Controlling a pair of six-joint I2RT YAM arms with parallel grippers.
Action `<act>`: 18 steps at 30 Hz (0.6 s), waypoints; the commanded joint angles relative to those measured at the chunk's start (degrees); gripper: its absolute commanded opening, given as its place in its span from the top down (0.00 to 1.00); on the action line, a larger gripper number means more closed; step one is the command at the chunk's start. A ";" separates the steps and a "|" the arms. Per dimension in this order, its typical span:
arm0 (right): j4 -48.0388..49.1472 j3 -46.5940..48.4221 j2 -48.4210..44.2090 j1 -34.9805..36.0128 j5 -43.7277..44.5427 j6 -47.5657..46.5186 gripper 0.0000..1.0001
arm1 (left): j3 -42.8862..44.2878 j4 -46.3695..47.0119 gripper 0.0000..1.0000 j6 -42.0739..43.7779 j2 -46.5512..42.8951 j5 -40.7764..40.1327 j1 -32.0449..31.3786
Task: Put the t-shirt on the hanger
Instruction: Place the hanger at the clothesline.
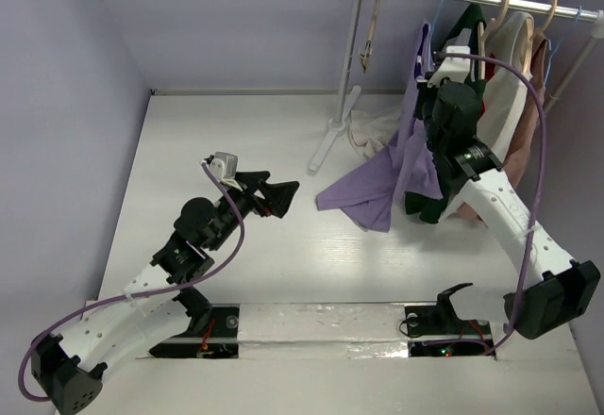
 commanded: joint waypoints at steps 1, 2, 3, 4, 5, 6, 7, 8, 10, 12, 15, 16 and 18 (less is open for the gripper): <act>6.05 -1.80 -1.21 -0.40 -0.76 3.34 1.00 | -0.38 3.37 0.01 -0.03 -0.71 1.32 -0.39; 6.51 -2.50 -1.73 -0.40 -1.19 3.70 1.00 | -0.29 3.37 0.01 -0.12 -0.88 1.40 -0.39; 6.51 -3.64 -2.61 -0.40 -1.46 3.79 1.00 | -0.29 3.20 0.01 -0.29 -0.97 1.40 -0.39; 6.51 -4.09 -3.05 -0.40 -1.81 5.71 1.00 | -0.20 3.11 0.01 -0.47 -1.32 1.40 -0.39; 6.51 -4.53 -3.32 -0.40 -2.33 5.99 1.00 | -0.20 2.94 0.01 -0.47 -1.41 1.23 -0.39; 6.68 -5.23 -4.01 -0.40 -2.25 6.34 1.00 | -0.03 2.59 0.01 -0.64 -1.41 1.14 -0.39; 6.77 -5.41 -4.20 -0.40 -2.25 6.60 1.00 | 0.06 2.32 0.01 -0.73 -1.50 0.97 -0.39; 6.60 -5.59 -4.37 -0.40 -2.43 6.69 1.00 | 0.15 2.14 0.01 -0.91 -1.67 0.97 -0.39; 6.16 -5.59 -4.72 -0.40 -2.60 6.95 1.00 | 0.06 1.97 0.01 -1.26 -1.94 0.97 -0.39; 5.90 -5.85 -4.99 -0.40 -2.95 7.22 1.00 | 0.24 1.62 0.01 -1.61 -2.20 0.97 -0.39; 8.34 -8.30 -7.61 -0.40 -4.53 7.48 1.00 | -0.20 1.61 0.01 -1.79 -3.08 0.44 -0.39; 10.01 -9.53 -9.02 -0.40 -5.93 7.22 1.00 | -0.38 1.70 0.01 -1.87 -3.52 0.18 -0.39; 12.05 -11.39 -12.54 -0.40 -7.26 7.74 1.00 | -0.73 1.79 0.01 -1.79 -3.87 0.00 -0.39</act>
